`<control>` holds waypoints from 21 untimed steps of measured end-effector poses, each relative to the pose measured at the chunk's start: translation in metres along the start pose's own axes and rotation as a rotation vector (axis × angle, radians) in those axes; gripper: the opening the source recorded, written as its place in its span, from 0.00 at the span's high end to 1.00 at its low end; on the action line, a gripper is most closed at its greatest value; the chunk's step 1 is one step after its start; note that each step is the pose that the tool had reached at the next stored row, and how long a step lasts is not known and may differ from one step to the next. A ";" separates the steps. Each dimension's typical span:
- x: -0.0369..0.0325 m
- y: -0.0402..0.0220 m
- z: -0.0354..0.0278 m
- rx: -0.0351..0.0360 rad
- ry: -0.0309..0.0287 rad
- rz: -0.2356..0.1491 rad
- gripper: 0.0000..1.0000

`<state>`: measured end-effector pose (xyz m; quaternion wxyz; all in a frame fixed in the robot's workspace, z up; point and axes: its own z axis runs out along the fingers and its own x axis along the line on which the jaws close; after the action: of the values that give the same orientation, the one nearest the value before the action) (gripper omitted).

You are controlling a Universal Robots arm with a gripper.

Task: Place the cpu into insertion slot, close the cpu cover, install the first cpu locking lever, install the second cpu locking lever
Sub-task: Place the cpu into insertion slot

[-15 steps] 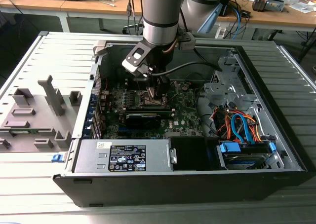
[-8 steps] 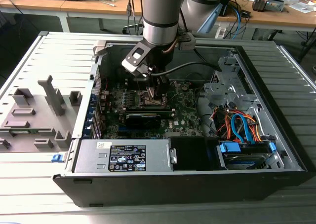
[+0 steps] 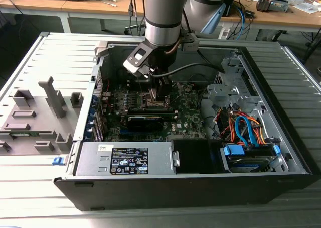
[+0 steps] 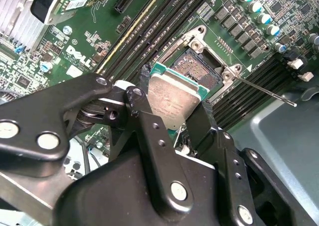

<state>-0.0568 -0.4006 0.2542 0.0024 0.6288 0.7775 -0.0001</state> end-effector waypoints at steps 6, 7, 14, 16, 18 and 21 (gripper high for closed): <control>0.0000 0.0000 0.0000 0.0000 -0.0004 0.009 0.46; 0.0000 0.0000 0.0000 0.0001 -0.0004 0.010 0.46; 0.0000 0.0000 0.0001 0.0002 -0.0009 0.019 0.46; 0.0000 0.0000 0.0001 0.0002 -0.0009 0.023 0.46; 0.0000 0.0000 0.0002 0.0002 -0.0009 0.026 0.46; 0.0000 0.0000 0.0002 0.0002 -0.0010 0.029 0.46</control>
<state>-0.0568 -0.4006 0.2540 0.0027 0.6400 0.7684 -0.0005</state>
